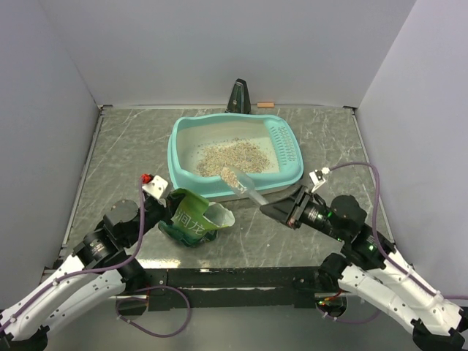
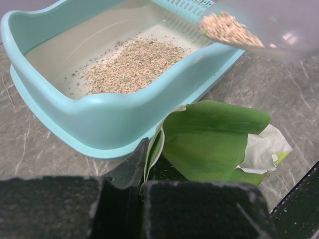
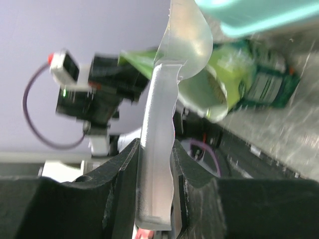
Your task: Fill the litter box with clean litter
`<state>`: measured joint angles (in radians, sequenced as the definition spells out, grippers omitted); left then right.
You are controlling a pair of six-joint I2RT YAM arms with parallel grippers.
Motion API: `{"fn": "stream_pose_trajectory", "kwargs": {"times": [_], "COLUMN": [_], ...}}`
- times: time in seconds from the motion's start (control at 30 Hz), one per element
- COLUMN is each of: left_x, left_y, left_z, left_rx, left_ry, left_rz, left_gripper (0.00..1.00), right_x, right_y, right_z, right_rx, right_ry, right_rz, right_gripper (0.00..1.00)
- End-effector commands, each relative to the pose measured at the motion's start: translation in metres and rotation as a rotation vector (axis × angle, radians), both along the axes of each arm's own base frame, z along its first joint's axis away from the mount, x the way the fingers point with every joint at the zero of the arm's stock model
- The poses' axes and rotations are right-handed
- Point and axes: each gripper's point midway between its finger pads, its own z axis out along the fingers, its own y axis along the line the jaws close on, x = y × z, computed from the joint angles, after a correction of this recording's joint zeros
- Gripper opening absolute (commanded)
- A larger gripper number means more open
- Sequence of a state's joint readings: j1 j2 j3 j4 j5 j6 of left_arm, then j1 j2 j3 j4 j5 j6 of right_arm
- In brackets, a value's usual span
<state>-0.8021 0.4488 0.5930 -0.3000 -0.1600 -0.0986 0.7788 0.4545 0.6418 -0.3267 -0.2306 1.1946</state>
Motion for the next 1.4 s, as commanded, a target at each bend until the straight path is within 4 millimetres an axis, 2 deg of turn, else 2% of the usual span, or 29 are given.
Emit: {"fn": "stream_pose_trajectory", "kwargs": {"times": [0.0, 0.03, 0.1, 0.17, 0.23, 0.27, 0.33, 0.37, 0.4, 0.47, 0.53, 0.63, 0.67, 0.7, 0.73, 0.77, 0.8, 0.83, 0.87, 0.9, 0.93, 1.0, 1.03, 1.1, 1.13, 1.27, 1.3, 1.33, 1.37], "left_x": [-0.002, -0.003, -0.003, -0.004, -0.004, -0.005, -0.005, -0.005, -0.006, -0.006, -0.006, -0.006, -0.006, -0.006, -0.007, -0.007, -0.006, -0.006, -0.006, -0.006, -0.005, -0.006, -0.006, -0.006, -0.005, -0.005, -0.005, -0.005, -0.004], "left_y": [0.000, -0.001, -0.002, -0.002, -0.003, -0.003, -0.003, -0.003, -0.003, -0.003, -0.003, -0.003, -0.002, -0.002, -0.002, -0.003, -0.003, -0.003, -0.003, -0.002, -0.002, -0.001, -0.001, -0.001, -0.001, -0.001, 0.000, 0.001, 0.001], "left_z": [0.013, 0.012, 0.013, 0.014, 0.014, 0.014, 0.014, 0.016, 0.016, 0.016, 0.017, 0.017, 0.017, 0.017, 0.018, 0.017, 0.017, 0.016, 0.016, 0.017, 0.016, 0.016, 0.017, 0.017, 0.016, 0.015, 0.016, 0.017, 0.017], "left_rx": [-0.041, -0.040, -0.040, -0.043, -0.044, -0.047, -0.047, -0.049, -0.052, -0.053, -0.054, -0.057, -0.055, -0.055, -0.057, -0.055, -0.055, -0.052, -0.053, -0.053, -0.052, -0.053, -0.053, -0.053, -0.052, -0.050, -0.052, -0.053, -0.055], "left_ry": [-0.021, -0.020, -0.021, -0.023, -0.024, -0.024, -0.025, -0.027, -0.029, -0.030, -0.031, -0.033, -0.033, -0.033, -0.035, -0.033, -0.033, -0.030, -0.028, -0.031, -0.029, -0.028, -0.030, -0.032, -0.029, -0.026, -0.028, -0.031, -0.030], "left_rz": [-0.007, -0.013, -0.016, -0.022, -0.025, -0.027, -0.030, -0.031, -0.033, -0.033, -0.033, -0.034, -0.031, -0.033, -0.034, -0.034, -0.033, -0.031, -0.033, -0.030, -0.027, -0.025, -0.024, -0.027, -0.025, -0.019, -0.016, -0.013, -0.011], "left_gripper": [0.01, 0.01, 0.01, 0.01, 0.01, 0.01, 0.01, 0.01, 0.01, 0.01, 0.01, 0.01, 0.01, 0.01, 0.01, 0.01, 0.01, 0.01, 0.01, 0.01, 0.01, 0.01, 0.01, 0.01, 0.01, 0.01, 0.01, 0.01, 0.01], "right_x": [0.032, 0.041, 0.055, 0.080, 0.092, 0.109, 0.123, 0.138, 0.145, 0.164, 0.179, 0.198, 0.203, 0.209, 0.206, 0.212, 0.217, 0.214, 0.220, 0.221, 0.221, 0.222, 0.216, 0.217, 0.217, 0.214, 0.217, 0.215, 0.214], "right_y": [0.004, 0.003, 0.010, 0.010, 0.013, 0.012, 0.013, 0.015, 0.015, 0.015, 0.006, -0.008, -0.015, -0.019, -0.024, -0.032, -0.034, -0.037, -0.042, -0.046, -0.041, -0.046, -0.032, -0.034, -0.032, -0.026, -0.024, -0.028, -0.029], "right_z": [0.041, 0.047, 0.036, 0.030, 0.029, 0.021, 0.020, 0.006, 0.011, -0.012, -0.017, -0.040, -0.044, -0.036, -0.055, -0.057, -0.050, -0.063, -0.056, -0.058, -0.063, -0.059, -0.062, -0.055, -0.065, -0.063, -0.057, -0.043, -0.040], "right_rx": [0.060, 0.086, 0.085, 0.086, 0.082, 0.061, 0.015, -0.026, -0.084, -0.215, -0.373, -0.612, -0.677, -0.730, -0.810, -0.874, -0.922, -0.989, -1.037, -1.087, -1.125, -1.225, -1.264, -1.419, -1.480, -1.525, -1.503, -1.474, -1.461], "right_ry": [-0.098, -0.105, -0.065, -0.057, -0.069, -0.058, -0.089, -0.064, -0.112, -0.084, -0.126, -0.138, -0.137, -0.184, -0.127, -0.126, -0.165, -0.128, -0.146, -0.150, -0.153, -0.180, -0.214, -0.281, -0.268, -0.268, -0.286, -0.315, -0.332], "right_rz": [-0.087, -0.111, -0.105, -0.138, -0.127, -0.151, -0.145, -0.145, -0.130, -0.126, -0.138, -0.116, -0.127, -0.116, -0.077, -0.095, -0.083, -0.048, -0.073, -0.061, -0.035, -0.024, 0.024, 0.046, 0.070, 0.079, 0.048, 0.010, -0.006], "right_gripper": [0.00, 0.00, 0.00, 0.00, 0.00, 0.00, 0.00, 0.00, 0.00, 0.00, 0.00, 0.00, 0.00, 0.00, 0.00, 0.00, 0.00, 0.00, 0.00, 0.00, 0.00, 0.00, 0.00, 0.00, 0.00, 0.00, 0.00, 0.00, 0.00]}}
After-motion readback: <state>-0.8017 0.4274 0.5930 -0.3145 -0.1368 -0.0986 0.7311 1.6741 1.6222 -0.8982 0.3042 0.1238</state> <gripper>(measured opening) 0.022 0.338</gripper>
